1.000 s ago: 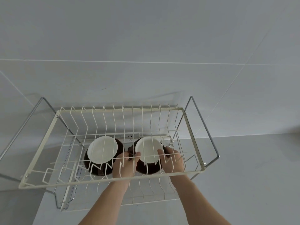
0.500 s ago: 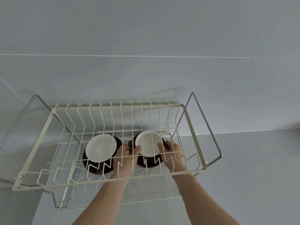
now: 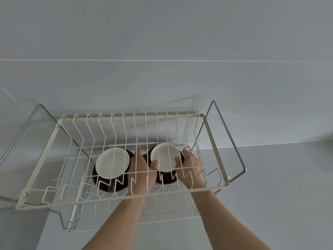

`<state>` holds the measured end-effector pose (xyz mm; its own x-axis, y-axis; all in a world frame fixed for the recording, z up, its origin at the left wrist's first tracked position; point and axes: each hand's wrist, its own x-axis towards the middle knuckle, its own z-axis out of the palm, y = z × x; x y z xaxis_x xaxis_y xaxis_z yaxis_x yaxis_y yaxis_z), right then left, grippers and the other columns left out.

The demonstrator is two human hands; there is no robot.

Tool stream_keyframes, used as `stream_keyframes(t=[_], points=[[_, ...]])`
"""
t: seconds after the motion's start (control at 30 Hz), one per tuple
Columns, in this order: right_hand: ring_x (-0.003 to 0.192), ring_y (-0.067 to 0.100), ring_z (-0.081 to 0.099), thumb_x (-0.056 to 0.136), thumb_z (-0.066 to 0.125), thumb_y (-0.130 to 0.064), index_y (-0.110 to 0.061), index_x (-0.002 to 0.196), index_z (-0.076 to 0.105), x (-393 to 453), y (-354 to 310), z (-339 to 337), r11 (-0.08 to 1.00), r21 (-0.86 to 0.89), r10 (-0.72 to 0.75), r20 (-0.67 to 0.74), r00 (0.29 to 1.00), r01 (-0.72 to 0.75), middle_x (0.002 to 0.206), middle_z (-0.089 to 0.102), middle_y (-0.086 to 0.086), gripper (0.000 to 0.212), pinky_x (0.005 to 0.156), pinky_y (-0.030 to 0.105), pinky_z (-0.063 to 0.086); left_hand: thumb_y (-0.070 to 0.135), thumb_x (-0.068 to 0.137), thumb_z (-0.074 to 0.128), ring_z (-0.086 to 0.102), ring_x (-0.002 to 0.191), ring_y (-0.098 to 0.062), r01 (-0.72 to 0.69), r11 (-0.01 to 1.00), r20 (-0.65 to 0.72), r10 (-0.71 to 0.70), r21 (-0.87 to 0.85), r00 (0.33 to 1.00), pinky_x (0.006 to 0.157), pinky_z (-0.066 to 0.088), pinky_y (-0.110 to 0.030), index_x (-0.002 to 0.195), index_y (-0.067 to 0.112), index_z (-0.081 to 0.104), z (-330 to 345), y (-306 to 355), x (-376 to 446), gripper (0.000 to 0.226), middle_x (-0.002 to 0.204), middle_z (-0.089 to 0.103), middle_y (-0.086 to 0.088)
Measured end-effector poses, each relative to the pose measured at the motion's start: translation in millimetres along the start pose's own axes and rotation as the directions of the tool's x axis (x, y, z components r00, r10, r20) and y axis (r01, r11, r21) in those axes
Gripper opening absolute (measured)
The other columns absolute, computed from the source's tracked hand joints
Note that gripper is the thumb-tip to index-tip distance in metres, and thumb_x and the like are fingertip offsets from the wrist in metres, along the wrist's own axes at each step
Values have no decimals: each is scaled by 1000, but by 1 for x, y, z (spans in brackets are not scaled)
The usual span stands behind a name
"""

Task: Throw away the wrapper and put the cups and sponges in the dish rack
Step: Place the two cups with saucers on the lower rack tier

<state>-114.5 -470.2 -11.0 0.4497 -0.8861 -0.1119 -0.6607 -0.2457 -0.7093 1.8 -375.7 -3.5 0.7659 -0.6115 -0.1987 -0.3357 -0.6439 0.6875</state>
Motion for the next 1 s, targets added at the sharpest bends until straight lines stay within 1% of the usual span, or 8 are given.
stream_keyframes(t=[0.13,0.2,0.3,0.47,0.63,0.83,0.97,1.0], points=[[96,44,62,85,51,-15,9,119,53,6,8,5,972,-206,-105,37,994,110,109,63,24,42,76,39,48,19,88,71,51,127,-38,-144,976,-12,148,161,989,95,48,-48,148,5,36,-6,2,3,71,140,51,-17],[116,44,56,86,53,-14,9,133,48,8,6,2,928,-314,-186,67,980,198,128,57,26,53,95,49,52,19,82,74,56,121,-40,-222,936,0,231,274,973,89,52,-49,140,3,45,-6,0,4,67,132,58,-17],[137,34,41,85,61,-12,2,139,45,13,-1,-2,821,-478,-285,129,950,311,144,47,19,58,110,42,44,24,76,77,61,115,-38,-361,822,17,394,440,919,95,53,-48,133,5,51,-10,-3,4,65,125,63,-16],[128,39,54,66,81,-12,5,126,60,16,-2,-2,744,-604,-282,104,954,286,135,59,24,66,104,45,51,34,85,62,44,140,-38,-456,622,58,550,636,833,117,35,-50,142,1,48,-15,-7,9,67,145,53,-20],[126,42,57,65,89,-26,6,125,61,12,-2,-5,707,-644,-298,101,949,290,132,61,26,74,106,49,50,38,90,52,43,141,-40,-462,593,89,549,660,831,116,34,-53,143,0,47,-13,-11,13,66,147,51,-22],[137,41,43,89,61,-30,3,138,48,1,3,-10,698,-620,-411,65,909,360,143,51,24,61,116,51,37,38,90,54,49,134,-41,-495,616,50,595,612,802,112,40,-54,139,1,51,-16,-13,7,62,142,55,-20],[135,43,47,103,24,-39,5,137,51,-18,6,-10,746,-545,-434,37,900,383,143,53,25,62,112,54,42,42,94,45,54,119,-38,-524,633,-19,647,570,762,108,40,-47,132,0,54,-19,-17,-8,58,129,60,-17],[133,44,49,104,25,-37,7,136,52,-24,8,-8,741,-543,-456,24,889,395,141,54,27,61,110,55,44,42,95,43,54,119,-38,-517,631,-17,643,579,766,108,40,-47,133,0,54,-19,-20,-13,57,129,59,-16]])
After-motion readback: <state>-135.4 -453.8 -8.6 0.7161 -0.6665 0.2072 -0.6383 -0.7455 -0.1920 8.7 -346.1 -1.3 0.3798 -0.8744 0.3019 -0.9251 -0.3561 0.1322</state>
